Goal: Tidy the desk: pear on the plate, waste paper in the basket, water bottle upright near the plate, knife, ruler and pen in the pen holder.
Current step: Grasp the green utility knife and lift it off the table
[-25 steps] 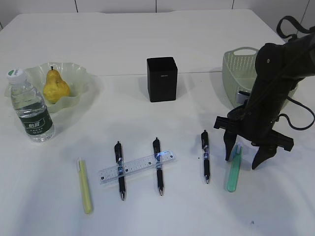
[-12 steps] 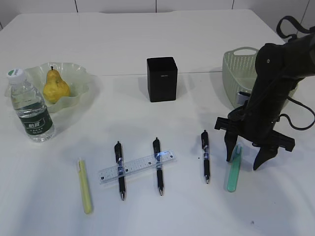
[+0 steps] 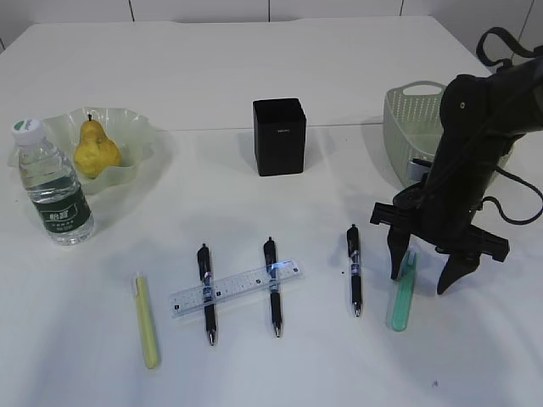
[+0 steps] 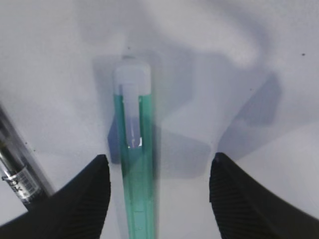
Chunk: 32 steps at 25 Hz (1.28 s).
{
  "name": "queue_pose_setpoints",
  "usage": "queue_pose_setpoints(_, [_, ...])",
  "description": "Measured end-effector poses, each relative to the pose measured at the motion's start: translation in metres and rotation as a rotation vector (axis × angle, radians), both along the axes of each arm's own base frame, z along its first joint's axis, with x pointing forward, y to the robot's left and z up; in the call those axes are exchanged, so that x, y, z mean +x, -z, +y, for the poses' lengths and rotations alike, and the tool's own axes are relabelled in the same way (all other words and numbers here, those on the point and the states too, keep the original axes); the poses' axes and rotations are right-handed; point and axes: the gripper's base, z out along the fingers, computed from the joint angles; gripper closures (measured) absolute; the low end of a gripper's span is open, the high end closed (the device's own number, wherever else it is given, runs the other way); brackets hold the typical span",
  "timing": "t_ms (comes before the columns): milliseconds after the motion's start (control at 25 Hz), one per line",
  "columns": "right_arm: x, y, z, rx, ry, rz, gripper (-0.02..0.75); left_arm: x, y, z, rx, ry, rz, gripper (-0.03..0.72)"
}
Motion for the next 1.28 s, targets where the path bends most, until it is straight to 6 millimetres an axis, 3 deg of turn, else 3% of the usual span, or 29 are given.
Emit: queue_pose_setpoints(1280, [-0.0007,0.0001,-0.0011,-0.012,-0.008,0.007,0.244,-0.0003,0.0004,0.0,0.001,0.001,0.006,0.127])
